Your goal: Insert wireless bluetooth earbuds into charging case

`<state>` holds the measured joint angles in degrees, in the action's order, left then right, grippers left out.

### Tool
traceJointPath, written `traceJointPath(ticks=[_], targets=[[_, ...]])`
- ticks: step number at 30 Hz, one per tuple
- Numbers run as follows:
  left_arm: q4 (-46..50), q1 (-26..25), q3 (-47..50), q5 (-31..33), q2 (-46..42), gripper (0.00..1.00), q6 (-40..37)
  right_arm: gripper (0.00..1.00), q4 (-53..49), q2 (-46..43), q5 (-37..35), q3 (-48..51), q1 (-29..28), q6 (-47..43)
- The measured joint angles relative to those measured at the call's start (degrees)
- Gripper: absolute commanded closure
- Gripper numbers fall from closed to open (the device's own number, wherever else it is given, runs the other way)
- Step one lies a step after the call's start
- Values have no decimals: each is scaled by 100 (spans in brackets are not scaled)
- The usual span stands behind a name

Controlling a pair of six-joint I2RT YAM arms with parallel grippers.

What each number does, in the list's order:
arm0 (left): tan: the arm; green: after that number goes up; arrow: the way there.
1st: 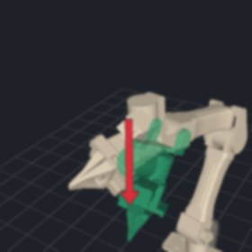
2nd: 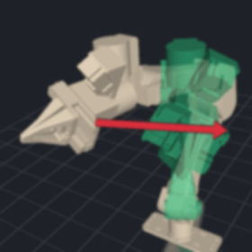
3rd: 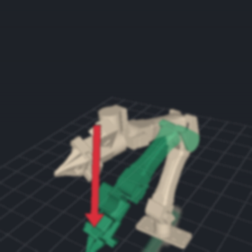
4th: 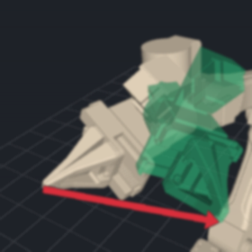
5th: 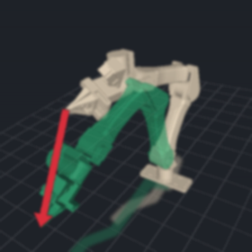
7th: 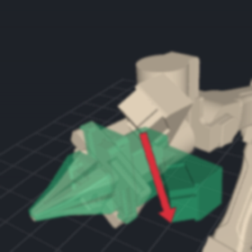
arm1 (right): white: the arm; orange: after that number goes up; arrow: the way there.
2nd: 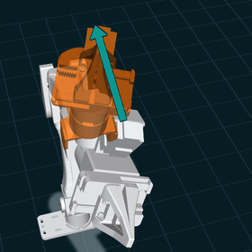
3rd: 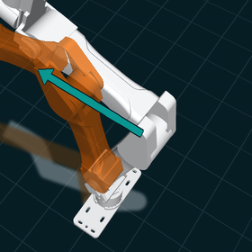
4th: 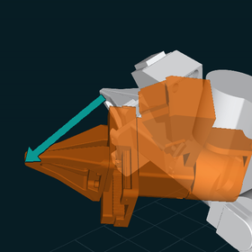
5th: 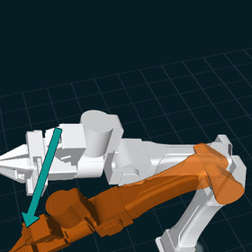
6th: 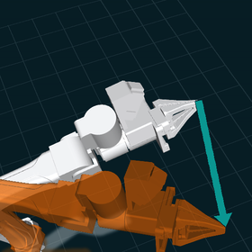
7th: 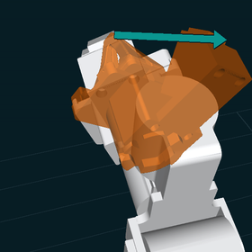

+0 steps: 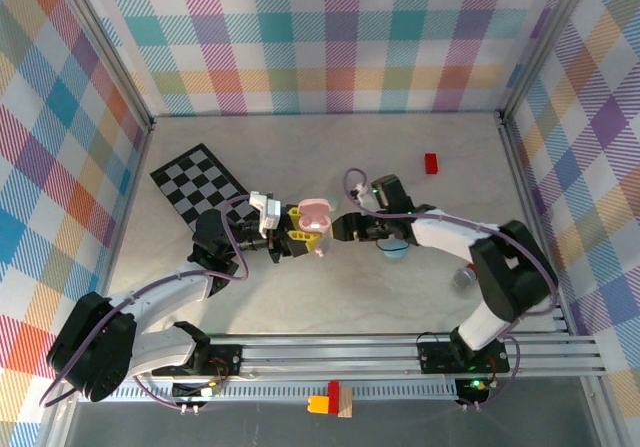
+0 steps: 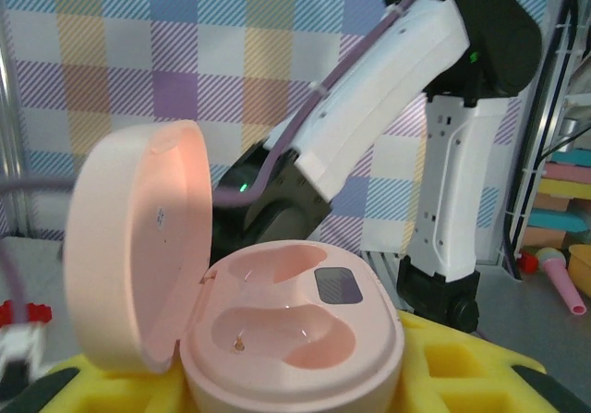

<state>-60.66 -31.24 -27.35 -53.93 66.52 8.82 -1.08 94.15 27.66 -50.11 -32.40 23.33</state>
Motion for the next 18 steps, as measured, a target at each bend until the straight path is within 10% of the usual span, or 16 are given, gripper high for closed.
traceJointPath(ticks=[18], targets=[[-269,68,66,-48,7,62,188,47,-50,1606,256,-1108,-525,-175]])
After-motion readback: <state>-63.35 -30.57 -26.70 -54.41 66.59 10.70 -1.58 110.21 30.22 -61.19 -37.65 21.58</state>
